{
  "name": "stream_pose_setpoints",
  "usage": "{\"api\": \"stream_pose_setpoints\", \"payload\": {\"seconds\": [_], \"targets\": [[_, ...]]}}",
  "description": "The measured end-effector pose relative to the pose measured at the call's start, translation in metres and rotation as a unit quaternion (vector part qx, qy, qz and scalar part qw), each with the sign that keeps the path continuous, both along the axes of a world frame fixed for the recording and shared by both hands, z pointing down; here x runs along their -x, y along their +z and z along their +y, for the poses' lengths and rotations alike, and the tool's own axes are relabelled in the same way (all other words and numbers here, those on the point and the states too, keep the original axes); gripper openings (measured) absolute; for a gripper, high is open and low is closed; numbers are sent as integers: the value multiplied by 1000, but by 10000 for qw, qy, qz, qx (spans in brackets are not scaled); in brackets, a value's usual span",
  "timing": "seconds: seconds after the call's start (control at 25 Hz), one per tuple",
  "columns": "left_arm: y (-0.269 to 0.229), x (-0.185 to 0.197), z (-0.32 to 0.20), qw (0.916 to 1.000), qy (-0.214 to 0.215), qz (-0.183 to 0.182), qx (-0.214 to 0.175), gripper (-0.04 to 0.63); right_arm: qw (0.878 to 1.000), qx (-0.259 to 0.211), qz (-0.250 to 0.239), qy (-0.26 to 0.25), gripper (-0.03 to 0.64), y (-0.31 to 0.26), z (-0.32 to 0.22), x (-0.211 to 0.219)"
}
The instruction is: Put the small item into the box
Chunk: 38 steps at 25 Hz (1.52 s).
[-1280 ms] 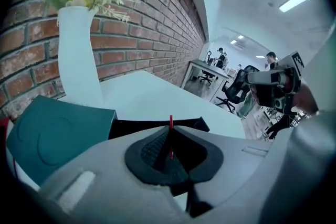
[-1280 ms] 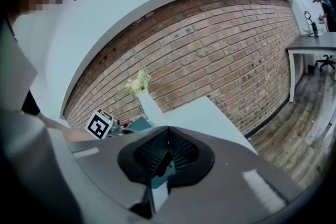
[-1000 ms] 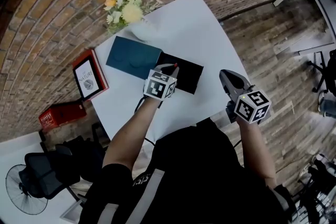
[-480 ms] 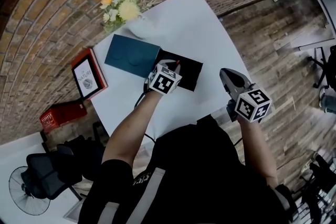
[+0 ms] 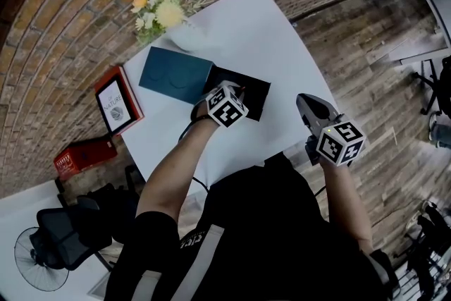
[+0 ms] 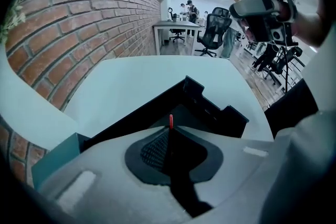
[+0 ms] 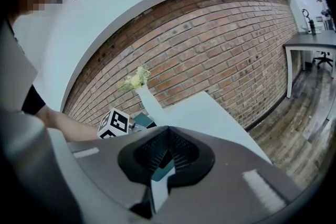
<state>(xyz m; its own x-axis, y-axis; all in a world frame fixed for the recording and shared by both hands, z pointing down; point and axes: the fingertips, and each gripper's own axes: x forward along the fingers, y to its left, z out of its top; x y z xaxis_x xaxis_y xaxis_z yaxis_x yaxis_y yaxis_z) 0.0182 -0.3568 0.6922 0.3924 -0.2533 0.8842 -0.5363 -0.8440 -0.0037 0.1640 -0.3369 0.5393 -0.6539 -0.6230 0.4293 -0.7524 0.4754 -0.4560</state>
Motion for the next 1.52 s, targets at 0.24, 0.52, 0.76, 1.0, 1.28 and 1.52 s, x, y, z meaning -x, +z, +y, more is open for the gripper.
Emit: {"api": "stream_pose_setpoints", "payload": {"seconds": [0.24,0.52,0.76,1.0,1.28,1.52], "targets": [[9,0,7,9972,555,-493,-70,20,10000,21,29,42,2,2,5,-3],[18,-8,12,9927,1009,-647,89,23,9999,81,-10,144,2,7,14,-9],[20,-9,8,9893,1205,-815,68,46,9999,129,66,80,2,13,23,-15],[18,-6,1,9895,1070,-967,-19,113,9999,92,31,80,2,8,18,-26],[6,-1,0,9935,710,-890,-86,126,9999,123,-9,-40,2,9,17,-29],[-34,5,-1,9989,-305,-159,-329,126,9996,-11,-128,-270,2,1,4,-22]]}}
